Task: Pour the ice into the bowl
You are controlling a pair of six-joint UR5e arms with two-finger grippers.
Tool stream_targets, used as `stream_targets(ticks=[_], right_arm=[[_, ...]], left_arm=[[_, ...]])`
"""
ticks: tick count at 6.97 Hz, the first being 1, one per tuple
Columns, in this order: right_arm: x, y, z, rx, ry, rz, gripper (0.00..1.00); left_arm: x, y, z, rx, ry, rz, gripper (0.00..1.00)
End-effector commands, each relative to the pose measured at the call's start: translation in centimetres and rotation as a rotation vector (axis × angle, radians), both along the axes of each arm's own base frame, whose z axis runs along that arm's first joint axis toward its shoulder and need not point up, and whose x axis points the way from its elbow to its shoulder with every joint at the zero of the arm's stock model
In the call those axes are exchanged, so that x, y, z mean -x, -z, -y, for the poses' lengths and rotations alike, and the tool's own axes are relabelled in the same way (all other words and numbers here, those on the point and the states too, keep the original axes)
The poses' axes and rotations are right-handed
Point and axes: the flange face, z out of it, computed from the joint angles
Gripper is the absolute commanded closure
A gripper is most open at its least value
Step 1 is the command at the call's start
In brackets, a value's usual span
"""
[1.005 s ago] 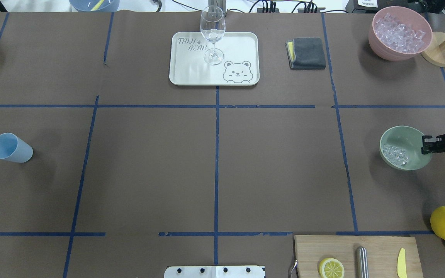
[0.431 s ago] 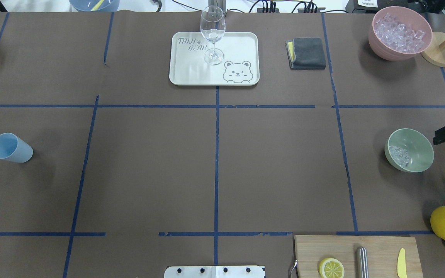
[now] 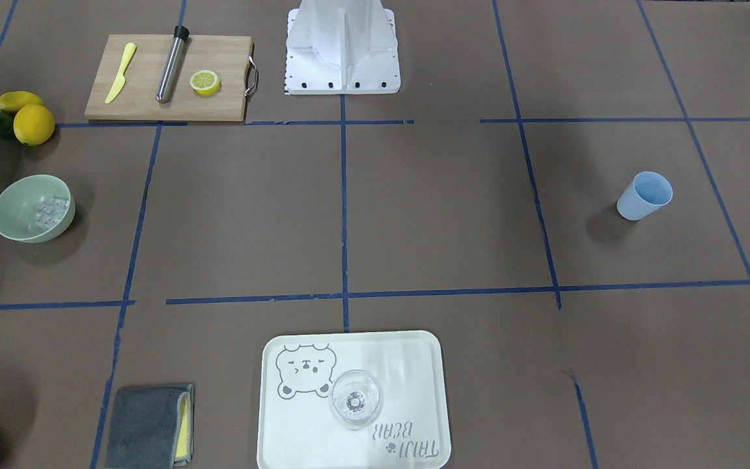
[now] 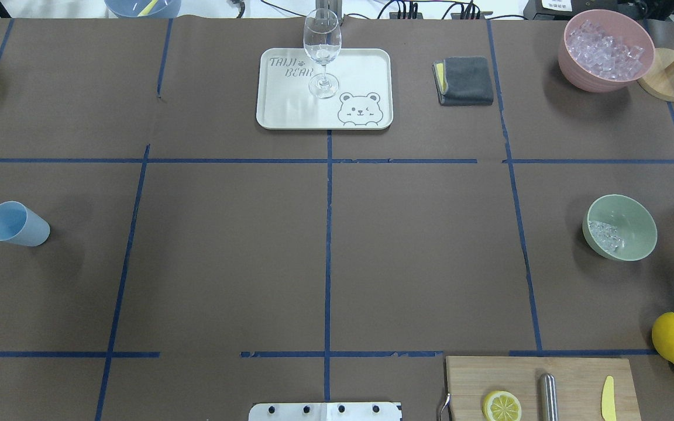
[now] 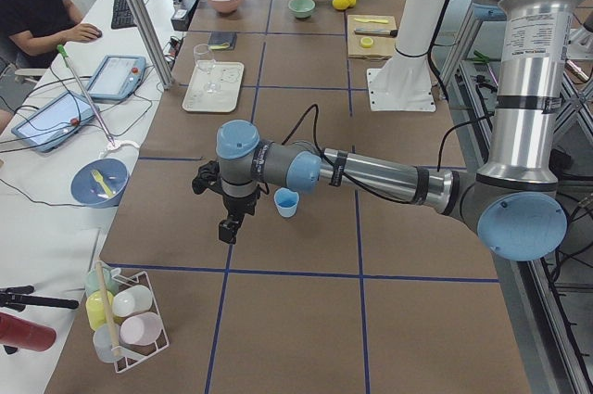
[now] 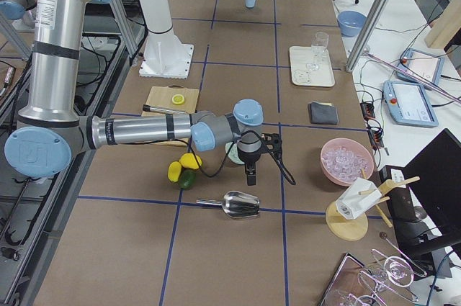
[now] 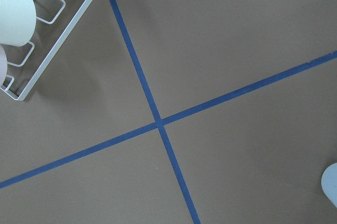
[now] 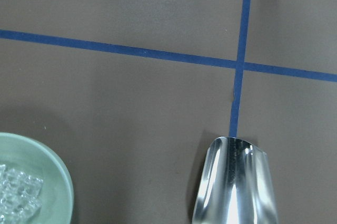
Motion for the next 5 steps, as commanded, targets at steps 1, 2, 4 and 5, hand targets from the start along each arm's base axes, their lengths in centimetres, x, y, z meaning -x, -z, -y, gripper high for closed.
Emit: stream_targets(ticks=[1, 2, 4, 5], right_arm=[[-6.6, -1.2, -0.9, -0.049, 0.068, 0.064, 0.0], [-8.2, -1.6, -1.4, -0.045, 0.068, 0.074, 0.0], [-8.9, -2.1, -2.0, -0.036, 0.048, 0.118, 0.0], [-8.9, -2.9, -2.2, -0.022, 0.049, 0.116, 0.0]], left_arm=[[2.1, -0.3, -0.3, 0.012, 0.041, -0.002, 0.0], [2.7, -1.1, -0.3, 0.03, 0.053, -0.001, 0.0], [2.8, -3.2, -1.1, 0.095, 0.057, -0.015, 0.0], [2.5, -3.3, -1.3, 0.131, 0.052, -0.051, 0.0]])
